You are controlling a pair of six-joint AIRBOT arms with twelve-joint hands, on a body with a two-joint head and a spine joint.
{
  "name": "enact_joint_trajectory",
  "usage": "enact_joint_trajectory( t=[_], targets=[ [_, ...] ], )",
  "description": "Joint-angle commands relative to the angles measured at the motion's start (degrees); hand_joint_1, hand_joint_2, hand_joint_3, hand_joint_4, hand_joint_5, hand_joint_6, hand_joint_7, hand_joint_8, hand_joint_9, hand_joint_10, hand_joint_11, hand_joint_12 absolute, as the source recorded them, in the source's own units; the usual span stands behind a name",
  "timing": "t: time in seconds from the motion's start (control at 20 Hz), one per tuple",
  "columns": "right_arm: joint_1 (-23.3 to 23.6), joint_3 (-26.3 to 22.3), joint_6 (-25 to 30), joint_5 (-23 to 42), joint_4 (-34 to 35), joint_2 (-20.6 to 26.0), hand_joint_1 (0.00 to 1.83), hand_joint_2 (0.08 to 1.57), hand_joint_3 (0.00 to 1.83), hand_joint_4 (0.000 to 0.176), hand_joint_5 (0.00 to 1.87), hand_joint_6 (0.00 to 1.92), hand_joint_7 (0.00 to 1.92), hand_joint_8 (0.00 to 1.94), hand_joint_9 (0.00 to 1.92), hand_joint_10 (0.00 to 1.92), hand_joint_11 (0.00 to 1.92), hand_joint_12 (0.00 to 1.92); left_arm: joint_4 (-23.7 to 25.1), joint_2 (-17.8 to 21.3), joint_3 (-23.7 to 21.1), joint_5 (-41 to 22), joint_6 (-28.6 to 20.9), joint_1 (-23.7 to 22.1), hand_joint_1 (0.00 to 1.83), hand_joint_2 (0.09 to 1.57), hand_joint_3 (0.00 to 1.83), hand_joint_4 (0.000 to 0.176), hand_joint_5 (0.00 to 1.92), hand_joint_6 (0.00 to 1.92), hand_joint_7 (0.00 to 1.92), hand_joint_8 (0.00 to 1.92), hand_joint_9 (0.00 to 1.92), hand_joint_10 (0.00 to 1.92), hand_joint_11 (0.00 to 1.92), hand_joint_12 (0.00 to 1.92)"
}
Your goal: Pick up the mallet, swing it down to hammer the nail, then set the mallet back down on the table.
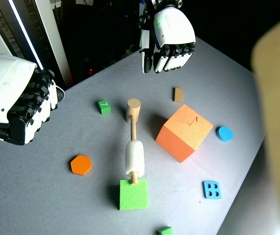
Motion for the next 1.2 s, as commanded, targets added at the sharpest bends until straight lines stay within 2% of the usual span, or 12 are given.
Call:
enact_joint_trajectory(
  t=[0.0, 0.1, 0.2, 0.45, 0.55, 0.65, 0.75, 0.8, 0.85, 1.0, 1.05, 1.15],
  targets=[
    [0.6, -0.2, -0.1, 5.7, 0.4, -0.2, 0.06, 1.17, 0.05, 0.0, 0.0, 0.0, 0.0, 0.0, 0.0, 0.0, 0.0, 0.0, 1.2, 0.1, 0.4, -5.1, 0.1, -0.6, 0.0, 1.09, 0.1, 0.0, 0.0, 0.0, 0.0, 0.0, 0.0, 0.0, 0.0, 0.0],
    [0.2, -0.2, -1.2, 5.7, 1.3, -0.9, 0.07, 1.19, 0.02, 0.0, 0.0, 0.0, 0.0, 0.0, 0.0, 0.0, 0.0, 0.0, 1.2, 0.1, 0.7, -4.9, 0.1, -0.6, 0.0, 1.12, 0.02, 0.0, 0.0, 0.0, 0.0, 0.0, 0.0, 0.0, 0.0, 0.0],
    [-0.4, -0.2, -7.0, 5.9, 6.8, -1.8, 0.04, 1.19, 0.02, 0.0, 0.0, 0.0, 0.0, 0.0, 0.0, 0.0, 0.0, 0.0, 1.2, 0.1, 1.0, -4.5, 0.0, -0.6, 0.0, 1.12, 0.02, 0.0, 0.0, 0.0, 0.0, 0.0, 0.0, 0.0, 0.0, 0.0],
    [-1.1, 0.2, -9.0, 6.2, 7.4, -3.6, 0.06, 1.18, 0.0, 0.0, 0.0, 0.0, 0.0, 0.0, 0.0, 0.0, 0.0, 0.0, 1.8, 0.9, 1.3, -2.1, -0.4, -0.6, 0.0, 1.12, 0.02, 0.0, 0.0, 0.0, 0.0, 0.0, 0.0, 0.0, 0.0, 0.0],
    [-1.0, 1.0, -9.1, 6.2, 7.4, -4.8, 0.43, 1.14, 0.0, 0.0, 0.0, 0.0, 0.0, 0.0, 0.0, 0.0, 0.0, 0.0, 4.3, 1.1, 1.8, -1.0, -2.6, -0.5, 0.0, 1.14, 0.02, 0.0, 0.0, 0.0, 0.0, 0.0, 0.0, 0.0, 0.0, 0.0],
    [-0.4, 3.0, -9.1, 6.0, 7.4, -6.6, 0.65, 1.08, 0.0, 0.0, 0.0, 0.0, 0.0, 0.0, 0.0, 0.0, 0.0, 0.0, 9.3, 1.1, 2.9, 0.2, -7.1, -0.2, 0.0, 1.14, 0.02, 0.0, 0.0, 0.0, 0.01, 0.0, 0.0, 0.0, 0.0, 0.0],
    [-0.1, 4.7, -9.1, 5.5, 7.4, -8.0, 0.8, 1.07, 0.0, 0.0, 0.0, 0.0, 0.0, 0.0, 0.0, 0.0, 0.0, 0.0, 14.9, 1.1, 4.1, 0.9, -12.2, 0.3, 0.0, 1.13, 0.01, 0.0, 0.0, 0.0, 0.0, 0.0, 0.0, 0.0, 0.0, 0.0],
    [-0.2, 5.5, -9.1, 5.4, 7.4, -8.8, 0.83, 1.05, 0.0, 0.0, 0.0, 0.0, 0.0, 0.0, 0.0, 0.0, 0.0, 0.0, 19.4, 1.1, 5.2, 0.9, -17.1, 1.0, 0.0, 1.14, 0.02, 0.0, 0.0, 0.0, 0.0, 0.0, 0.0, 0.0, 0.0, 0.0],
    [-0.2, 5.9, -9.3, 5.1, 7.4, -9.2, 0.87, 1.04, 0.0, 0.0, 0.0, 0.0, 0.0, 0.0, 0.0, 0.0, 0.0, 0.0, 21.7, 1.1, 5.8, 0.9, -19.4, 1.3, 0.0, 1.14, 0.02, 0.0, 0.0, 0.0, 0.0, 0.0, 0.0, 0.0, 0.0, 0.0],
    [0.2, 7.7, -11.5, 2.5, 7.4, -11.7, 1.02, 1.0, 0.0, 0.0, 0.0, 0.0, 0.0, 0.0, 0.0, 0.0, 0.0, 0.0, 34.1, 0.9, 8.9, -0.3, -30.9, 2.7, 0.0, 1.13, 0.01, 0.0, 0.01, 0.0, 0.0, 0.0, 0.0, 0.0, 0.0, 0.0],
    [0.8, 8.8, -11.5, 1.0, 7.4, -12.9, 1.04, 1.0, 0.0, 0.0, 0.0, 0.0, 0.0, 0.0, 0.0, 0.0, 0.0, 0.0, 39.3, 0.2, 11.0, -3.3, -37.1, 4.8, 0.0, 1.13, 0.01, 0.0, 0.01, 0.0, 0.01, 0.0, 0.0, 0.0, 0.0, 0.0],
    [1.6, 9.8, -11.5, -0.4, 7.4, -13.8, 1.12, 0.99, 0.0, 0.0, 0.0, 0.0, 0.0, 0.0, 0.0, 0.0, 0.01, 0.0, 41.8, -0.5, 12.2, -5.9, -39.8, 6.5, 0.0, 1.14, 0.01, 0.0, 0.02, 0.01, 0.01, 0.01, 0.0, 0.0, 0.0, 0.0]
  ],
)
